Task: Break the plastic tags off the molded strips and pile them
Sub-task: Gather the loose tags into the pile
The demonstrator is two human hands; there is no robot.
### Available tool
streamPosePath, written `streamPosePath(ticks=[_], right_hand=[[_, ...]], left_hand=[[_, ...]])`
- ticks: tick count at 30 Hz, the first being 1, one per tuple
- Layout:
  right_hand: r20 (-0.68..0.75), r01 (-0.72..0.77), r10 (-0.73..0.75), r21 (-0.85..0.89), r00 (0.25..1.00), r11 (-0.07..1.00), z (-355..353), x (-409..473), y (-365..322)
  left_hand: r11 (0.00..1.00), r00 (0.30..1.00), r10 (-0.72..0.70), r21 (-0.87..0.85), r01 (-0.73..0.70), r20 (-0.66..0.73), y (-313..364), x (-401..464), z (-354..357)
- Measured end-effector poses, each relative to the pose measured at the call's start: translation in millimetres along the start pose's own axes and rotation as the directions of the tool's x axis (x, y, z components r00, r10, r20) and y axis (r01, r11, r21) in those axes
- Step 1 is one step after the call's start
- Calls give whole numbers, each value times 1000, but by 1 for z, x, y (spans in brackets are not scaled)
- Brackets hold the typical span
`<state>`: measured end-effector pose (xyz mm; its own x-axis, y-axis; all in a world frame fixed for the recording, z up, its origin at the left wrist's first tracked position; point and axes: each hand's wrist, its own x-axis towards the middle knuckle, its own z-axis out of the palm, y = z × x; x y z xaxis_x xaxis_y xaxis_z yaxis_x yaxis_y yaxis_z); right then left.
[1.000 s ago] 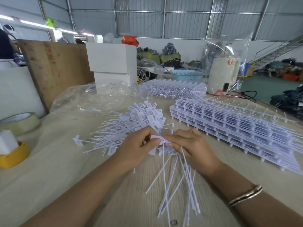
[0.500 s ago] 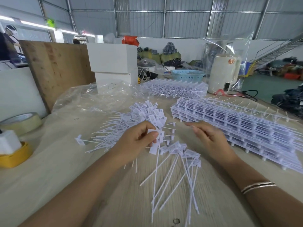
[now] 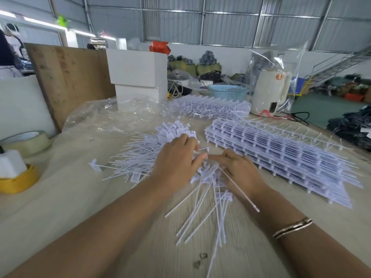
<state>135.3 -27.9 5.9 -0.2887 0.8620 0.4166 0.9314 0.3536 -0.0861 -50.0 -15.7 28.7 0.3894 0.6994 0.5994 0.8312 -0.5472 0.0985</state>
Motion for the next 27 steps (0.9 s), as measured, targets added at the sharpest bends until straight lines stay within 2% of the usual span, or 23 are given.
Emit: streamPosePath(ticks=[1,3,5,7,10,15,20,21,23,25,27], right_hand=[[-23,-20,20,-2,1000,1000,-1,0,0],[-44,-25,24,-29,999,999,-2,1,1],[-13,38,-38,-28,999,999,0,-1,-1],[52,109,-108,-20,993,994,3,-3,-6],[72,115,-112,-32,991,993,6,-3,-8],[-31,67,-68,-24,997,997,4,-3,-2],[-72,-63,68,71,995,995,7,-2,6],[-58,-61,68,110,996,992,7,-2,6],[-43,-35,52,327,998,944,9,-3,6],[-95,-33,104,564,990,825,10,-4,8],[-148,-46,197,677,969,735,10,-4,12]], left_hand=[[999,1000,4,33,-5,8,4,-2,-6],[994,982,-60,97,43,179,12,-9,-15],[988,908,-137,123,95,396,21,-16,-20],[985,837,-167,124,119,521,26,-22,-21],[984,795,-178,91,153,580,30,-22,-16],[962,720,-266,129,240,641,31,-14,-12],[970,714,-225,83,229,663,36,-13,-7],[971,705,-217,75,227,675,38,-13,-6],[979,696,-198,100,179,690,42,-13,-6],[975,674,-212,195,102,708,46,-11,-6],[963,634,-236,266,50,736,50,-9,-8]])
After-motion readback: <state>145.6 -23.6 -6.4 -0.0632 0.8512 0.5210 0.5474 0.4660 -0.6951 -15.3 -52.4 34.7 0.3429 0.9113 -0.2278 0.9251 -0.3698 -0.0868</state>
